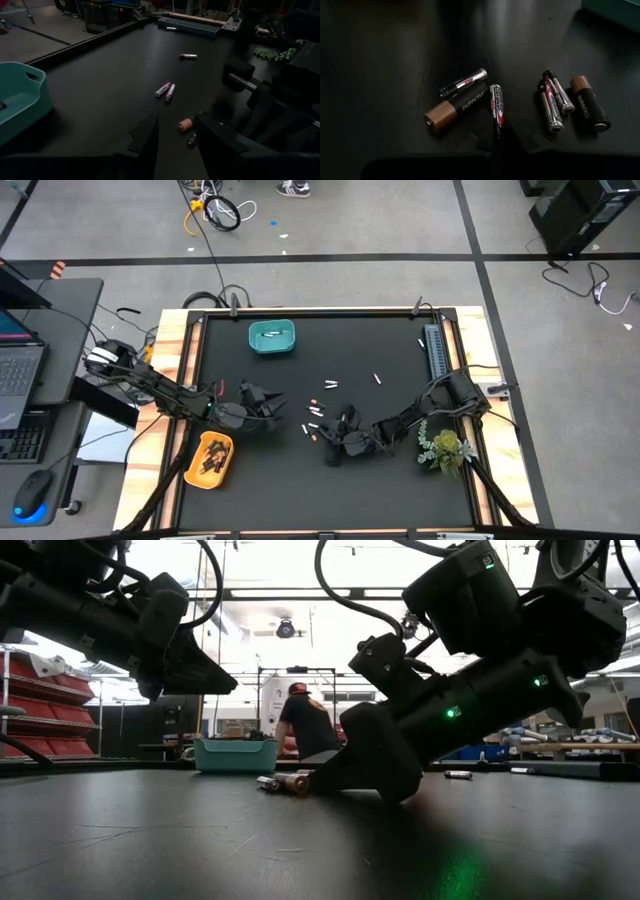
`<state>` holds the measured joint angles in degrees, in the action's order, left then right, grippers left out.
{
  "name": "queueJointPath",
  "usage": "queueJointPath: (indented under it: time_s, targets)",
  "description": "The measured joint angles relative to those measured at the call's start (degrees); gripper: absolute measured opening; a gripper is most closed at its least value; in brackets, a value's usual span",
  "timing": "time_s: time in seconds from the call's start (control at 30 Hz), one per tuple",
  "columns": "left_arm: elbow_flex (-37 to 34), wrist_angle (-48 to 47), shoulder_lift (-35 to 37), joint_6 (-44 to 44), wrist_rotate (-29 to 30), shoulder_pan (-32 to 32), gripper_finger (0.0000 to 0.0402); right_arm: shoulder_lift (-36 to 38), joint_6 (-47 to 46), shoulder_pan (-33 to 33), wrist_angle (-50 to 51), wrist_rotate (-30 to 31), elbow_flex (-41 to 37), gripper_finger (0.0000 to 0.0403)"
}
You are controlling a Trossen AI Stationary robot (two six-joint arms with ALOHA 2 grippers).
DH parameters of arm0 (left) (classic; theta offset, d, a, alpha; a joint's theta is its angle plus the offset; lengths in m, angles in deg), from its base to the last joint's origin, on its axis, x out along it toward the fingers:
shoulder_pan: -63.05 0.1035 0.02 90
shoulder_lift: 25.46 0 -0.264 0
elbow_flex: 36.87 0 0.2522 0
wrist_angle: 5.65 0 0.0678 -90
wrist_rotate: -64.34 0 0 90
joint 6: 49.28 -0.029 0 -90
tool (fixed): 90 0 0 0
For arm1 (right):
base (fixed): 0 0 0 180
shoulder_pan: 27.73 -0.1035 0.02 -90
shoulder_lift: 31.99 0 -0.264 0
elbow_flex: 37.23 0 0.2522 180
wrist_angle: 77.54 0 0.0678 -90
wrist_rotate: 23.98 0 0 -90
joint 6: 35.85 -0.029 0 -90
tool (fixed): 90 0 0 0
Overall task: Sort batteries
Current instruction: Put the silver battery into the green bin
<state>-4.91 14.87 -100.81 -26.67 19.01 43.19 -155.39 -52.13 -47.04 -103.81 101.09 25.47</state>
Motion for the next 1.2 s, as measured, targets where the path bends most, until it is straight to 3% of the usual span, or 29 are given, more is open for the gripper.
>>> queueJointPath:
  time_s: [0.63,0.93,1.1,1.2]
  targets:
    - [0.0,3.4,0.0,-1.9,-0.7,-0.7,0.0140,11.0,12.3,1.8,4.1,-0.7,-0.4,0.0016]
    - [0.0,9.9,5.7,-18.9,16.2,-7.6,0.0140,12.0,16.8,13.7,1.9,-15.4,2.5,0.0016]
    - [0.0,6.8,11.2,-25.1,29.2,-10.6,0.0140,12.0,20.9,20.9,12.6,-21.3,10.7,0.0016]
    - [0.0,4.7,13.1,-27.4,30.4,-11.0,0.0140,12.0,21.6,25.4,23.4,-24.7,17.9,0.0016]
